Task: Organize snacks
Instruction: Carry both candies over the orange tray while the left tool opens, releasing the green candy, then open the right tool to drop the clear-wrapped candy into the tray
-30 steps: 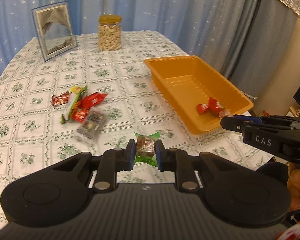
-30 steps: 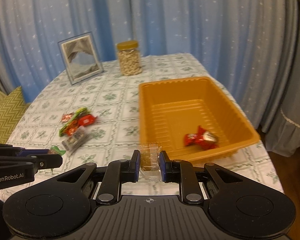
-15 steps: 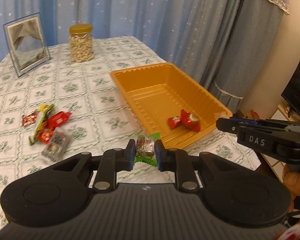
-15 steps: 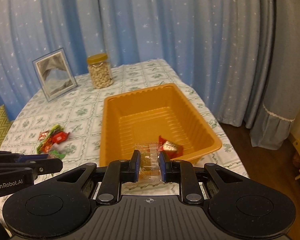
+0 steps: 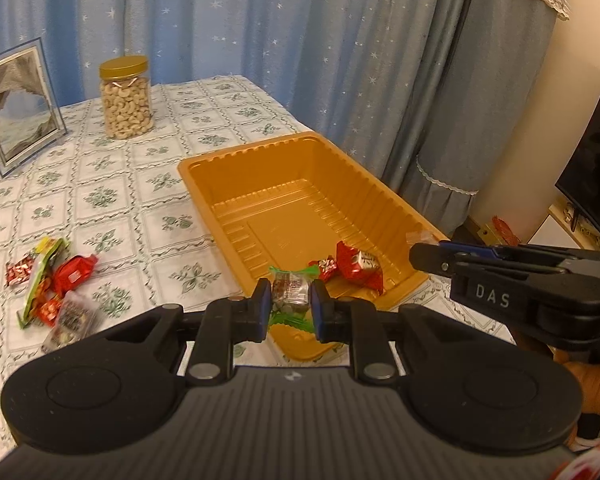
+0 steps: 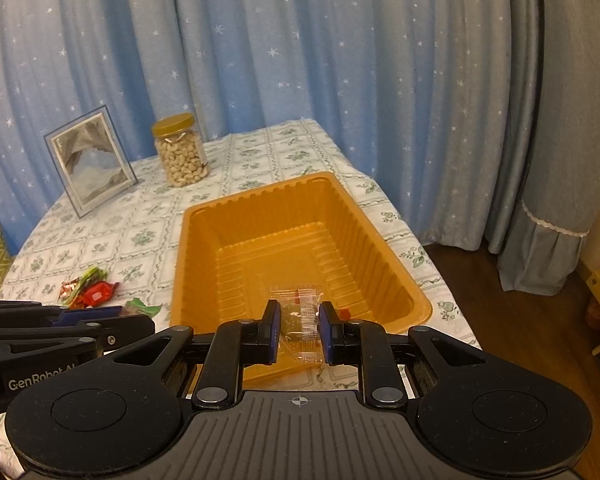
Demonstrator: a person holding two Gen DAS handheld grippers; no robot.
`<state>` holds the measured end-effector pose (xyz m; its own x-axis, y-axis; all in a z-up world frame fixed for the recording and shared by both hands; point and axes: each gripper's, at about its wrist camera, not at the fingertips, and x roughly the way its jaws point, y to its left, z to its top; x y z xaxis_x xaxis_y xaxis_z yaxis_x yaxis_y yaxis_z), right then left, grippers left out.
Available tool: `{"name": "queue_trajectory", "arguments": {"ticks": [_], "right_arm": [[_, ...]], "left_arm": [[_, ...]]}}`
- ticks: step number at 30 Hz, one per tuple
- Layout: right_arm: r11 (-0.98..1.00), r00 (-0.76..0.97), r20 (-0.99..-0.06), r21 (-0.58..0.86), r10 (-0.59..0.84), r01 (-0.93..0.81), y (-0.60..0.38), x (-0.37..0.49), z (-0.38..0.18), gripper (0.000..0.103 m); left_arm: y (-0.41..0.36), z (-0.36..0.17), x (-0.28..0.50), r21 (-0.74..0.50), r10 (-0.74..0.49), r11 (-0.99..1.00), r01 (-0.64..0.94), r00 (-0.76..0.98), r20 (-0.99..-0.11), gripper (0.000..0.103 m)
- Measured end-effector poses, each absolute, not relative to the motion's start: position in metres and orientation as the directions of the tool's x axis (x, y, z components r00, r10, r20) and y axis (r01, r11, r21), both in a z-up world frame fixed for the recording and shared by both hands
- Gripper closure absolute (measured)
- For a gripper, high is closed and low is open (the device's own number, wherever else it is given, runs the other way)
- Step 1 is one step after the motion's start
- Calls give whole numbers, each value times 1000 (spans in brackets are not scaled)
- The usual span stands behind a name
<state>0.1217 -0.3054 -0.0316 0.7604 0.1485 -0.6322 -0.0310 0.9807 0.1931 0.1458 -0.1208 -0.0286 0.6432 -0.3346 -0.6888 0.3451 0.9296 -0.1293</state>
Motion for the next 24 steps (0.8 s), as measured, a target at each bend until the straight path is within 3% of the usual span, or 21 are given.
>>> {"name": "queue_trajectory", "arguments": {"ticks": [15,18,24], "right_arm": [[981,751,-650,196,118,16,-320,142,-46,82],[979,747,-654,202,120,19,-321,143,-47,82],[978,749,-648,210,136,4,-315,142,-46,82]], "left_arm": [[-134,-46,175,-164,-371,918,362,634,-678,84],[-133,-47,177,-167,-380,915,368,642,-666,74],[-114,-45,166,-146,-339,933,329,668,-663,71]]}}
